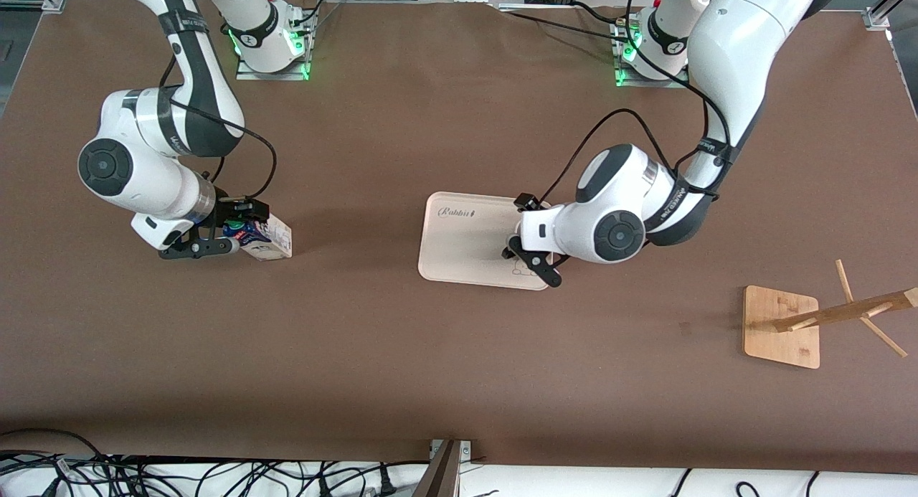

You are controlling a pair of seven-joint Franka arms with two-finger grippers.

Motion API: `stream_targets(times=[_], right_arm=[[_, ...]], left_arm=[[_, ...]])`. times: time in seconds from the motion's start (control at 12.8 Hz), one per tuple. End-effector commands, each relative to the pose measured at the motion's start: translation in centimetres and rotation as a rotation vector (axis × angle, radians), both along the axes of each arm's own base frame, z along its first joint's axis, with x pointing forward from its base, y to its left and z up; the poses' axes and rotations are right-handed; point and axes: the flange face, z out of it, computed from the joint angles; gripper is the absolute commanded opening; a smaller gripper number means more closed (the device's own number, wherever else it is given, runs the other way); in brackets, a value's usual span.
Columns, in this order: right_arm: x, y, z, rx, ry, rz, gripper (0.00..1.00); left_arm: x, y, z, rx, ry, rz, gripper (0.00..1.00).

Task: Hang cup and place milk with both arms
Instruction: 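Set the carton on the table while the left gripper reaches the mug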

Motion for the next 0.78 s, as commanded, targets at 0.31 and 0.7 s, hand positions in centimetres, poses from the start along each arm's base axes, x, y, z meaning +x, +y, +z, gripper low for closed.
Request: stream_targets(times=[0.31,0.7], right_arm=[[0.7,0.9,8.7,0.028,-0.009,-0.002,1.00],[-2.1,-0.2,18.1,0.024,-0.062,0.039,1.00]], left_arm=[[-4.1,-2.0,-1.8,0.066,-0.095,-0.141,1.00],[-5.7,-2.0,-3.0,0.065,-0.114,-0.153,1.00]])
